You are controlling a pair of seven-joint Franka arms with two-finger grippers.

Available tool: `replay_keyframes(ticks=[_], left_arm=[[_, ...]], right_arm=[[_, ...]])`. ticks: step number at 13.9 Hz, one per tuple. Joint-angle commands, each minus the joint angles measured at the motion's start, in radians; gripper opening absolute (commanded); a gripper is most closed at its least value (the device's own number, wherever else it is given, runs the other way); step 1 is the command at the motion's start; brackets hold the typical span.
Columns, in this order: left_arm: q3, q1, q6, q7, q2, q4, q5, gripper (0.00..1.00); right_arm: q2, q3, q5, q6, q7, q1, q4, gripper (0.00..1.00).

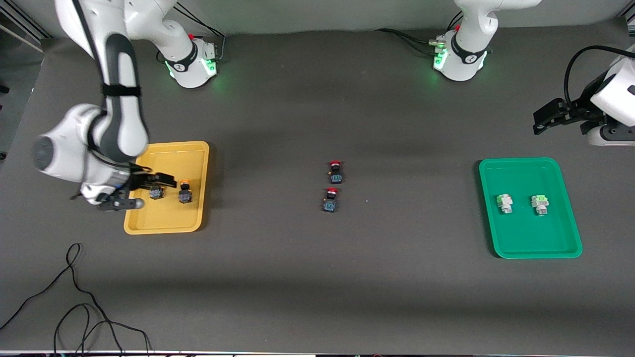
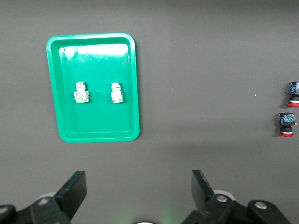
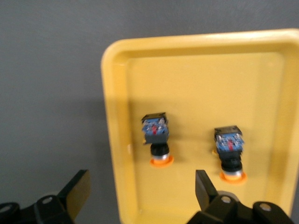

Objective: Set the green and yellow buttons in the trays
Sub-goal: 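Open the right gripper and lift it away from the yellow tray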

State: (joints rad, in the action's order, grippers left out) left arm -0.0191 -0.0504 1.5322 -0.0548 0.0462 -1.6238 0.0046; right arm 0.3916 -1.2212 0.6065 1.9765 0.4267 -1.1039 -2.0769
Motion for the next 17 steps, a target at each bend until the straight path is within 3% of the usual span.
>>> replay_keyframes(ticks=[1,5,8,17], left_arm=[[0.013,-0.014,-0.004,0.006,0.014,-0.01,-0.009,1.0],[0.013,-0.014,-0.012,0.006,0.011,-0.013,-0.003,1.0],[0.013,-0.016,-0.012,0.004,0.011,-0.011,-0.003,1.0],[0.01,-0.023,-0.012,-0.011,0.004,-0.016,0.0,1.0]], right_arm=[[-0.019,-0.162,-0.071,-0.23,-0.041,-0.094,0.171,1.0],[-0.019,-0.253,-0.126,-0.548,-0.16,-0.094,0.476,1.0],[-0.016,-0.267,-0.175,-0.648,-0.23,-0.094,0.628,1.0],[0.004,-0.244,-0.206,-0.648,-0.273,-0.109,0.663,1.0]])
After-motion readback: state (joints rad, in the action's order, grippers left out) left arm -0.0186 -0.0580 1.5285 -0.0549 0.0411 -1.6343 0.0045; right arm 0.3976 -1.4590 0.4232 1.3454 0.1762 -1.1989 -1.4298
